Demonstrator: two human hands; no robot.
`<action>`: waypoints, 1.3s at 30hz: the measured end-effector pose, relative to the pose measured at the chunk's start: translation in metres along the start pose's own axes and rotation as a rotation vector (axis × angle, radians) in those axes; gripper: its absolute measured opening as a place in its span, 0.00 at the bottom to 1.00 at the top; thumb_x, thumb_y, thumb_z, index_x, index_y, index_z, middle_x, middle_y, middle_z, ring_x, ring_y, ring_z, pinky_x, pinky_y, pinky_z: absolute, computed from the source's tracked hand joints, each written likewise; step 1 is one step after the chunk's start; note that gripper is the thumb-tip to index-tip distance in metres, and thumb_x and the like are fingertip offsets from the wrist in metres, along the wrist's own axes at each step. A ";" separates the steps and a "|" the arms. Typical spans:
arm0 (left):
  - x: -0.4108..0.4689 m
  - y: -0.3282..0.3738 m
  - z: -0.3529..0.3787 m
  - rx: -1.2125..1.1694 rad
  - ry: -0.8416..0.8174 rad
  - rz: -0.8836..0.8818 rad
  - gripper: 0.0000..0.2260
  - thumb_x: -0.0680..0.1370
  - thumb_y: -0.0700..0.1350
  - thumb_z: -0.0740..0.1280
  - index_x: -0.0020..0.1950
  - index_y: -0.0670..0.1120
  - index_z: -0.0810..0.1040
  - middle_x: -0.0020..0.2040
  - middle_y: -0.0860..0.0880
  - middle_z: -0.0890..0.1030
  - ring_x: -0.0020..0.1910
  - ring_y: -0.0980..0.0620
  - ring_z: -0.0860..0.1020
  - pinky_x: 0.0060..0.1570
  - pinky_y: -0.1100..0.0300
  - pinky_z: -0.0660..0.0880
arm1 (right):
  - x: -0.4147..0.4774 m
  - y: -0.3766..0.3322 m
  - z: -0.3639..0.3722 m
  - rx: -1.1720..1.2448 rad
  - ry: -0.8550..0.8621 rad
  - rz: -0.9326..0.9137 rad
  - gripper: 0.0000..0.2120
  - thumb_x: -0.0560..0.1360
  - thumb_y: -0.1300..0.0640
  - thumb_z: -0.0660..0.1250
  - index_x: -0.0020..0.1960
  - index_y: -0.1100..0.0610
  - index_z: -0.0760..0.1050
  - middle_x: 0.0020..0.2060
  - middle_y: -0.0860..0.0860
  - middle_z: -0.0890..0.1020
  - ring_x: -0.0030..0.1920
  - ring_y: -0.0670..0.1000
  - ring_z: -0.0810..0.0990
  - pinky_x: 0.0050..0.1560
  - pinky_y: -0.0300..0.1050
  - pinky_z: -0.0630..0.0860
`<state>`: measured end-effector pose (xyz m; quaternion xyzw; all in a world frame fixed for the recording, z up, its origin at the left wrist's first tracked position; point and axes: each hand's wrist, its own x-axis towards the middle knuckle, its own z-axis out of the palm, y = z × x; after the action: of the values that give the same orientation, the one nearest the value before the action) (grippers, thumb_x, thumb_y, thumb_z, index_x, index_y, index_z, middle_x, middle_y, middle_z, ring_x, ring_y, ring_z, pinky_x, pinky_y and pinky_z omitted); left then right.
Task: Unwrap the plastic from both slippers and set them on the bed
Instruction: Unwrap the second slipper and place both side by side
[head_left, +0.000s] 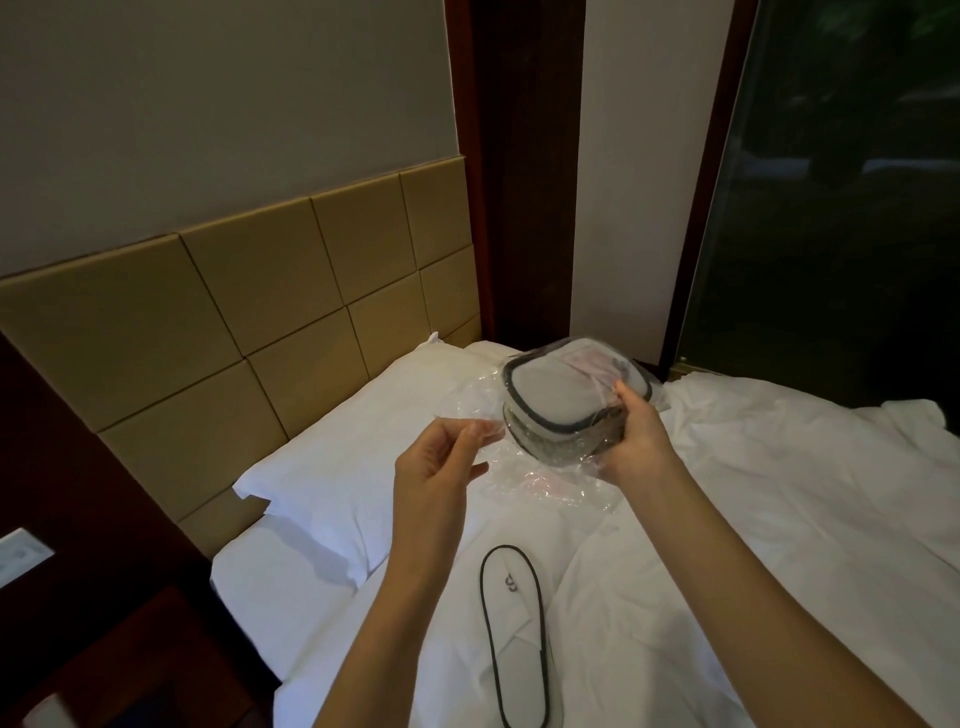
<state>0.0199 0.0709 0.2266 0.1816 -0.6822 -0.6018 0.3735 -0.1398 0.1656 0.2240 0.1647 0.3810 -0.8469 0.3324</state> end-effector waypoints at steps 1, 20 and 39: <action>-0.001 0.000 -0.001 -0.006 0.001 -0.002 0.09 0.79 0.44 0.62 0.44 0.47 0.81 0.43 0.55 0.85 0.47 0.56 0.83 0.42 0.65 0.78 | 0.001 -0.001 -0.001 0.019 0.009 -0.006 0.19 0.76 0.47 0.67 0.64 0.50 0.69 0.48 0.57 0.77 0.44 0.60 0.77 0.39 0.58 0.77; 0.005 0.008 -0.005 -0.079 -0.171 -0.169 0.16 0.79 0.39 0.62 0.35 0.50 0.83 0.34 0.50 0.84 0.37 0.51 0.82 0.39 0.61 0.79 | 0.001 -0.010 -0.003 -0.038 0.050 -0.123 0.16 0.77 0.47 0.66 0.62 0.49 0.69 0.44 0.52 0.78 0.42 0.56 0.77 0.31 0.52 0.77; -0.016 0.002 0.019 -0.138 0.024 -0.052 0.14 0.70 0.56 0.67 0.52 0.53 0.82 0.48 0.55 0.85 0.50 0.57 0.82 0.49 0.64 0.78 | 0.000 0.010 0.009 0.148 0.084 0.143 0.27 0.74 0.45 0.68 0.70 0.52 0.67 0.61 0.59 0.77 0.59 0.63 0.77 0.63 0.58 0.75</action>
<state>0.0167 0.0958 0.2238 0.1804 -0.6297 -0.6545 0.3777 -0.1329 0.1541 0.2242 0.2508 0.3182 -0.8392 0.3628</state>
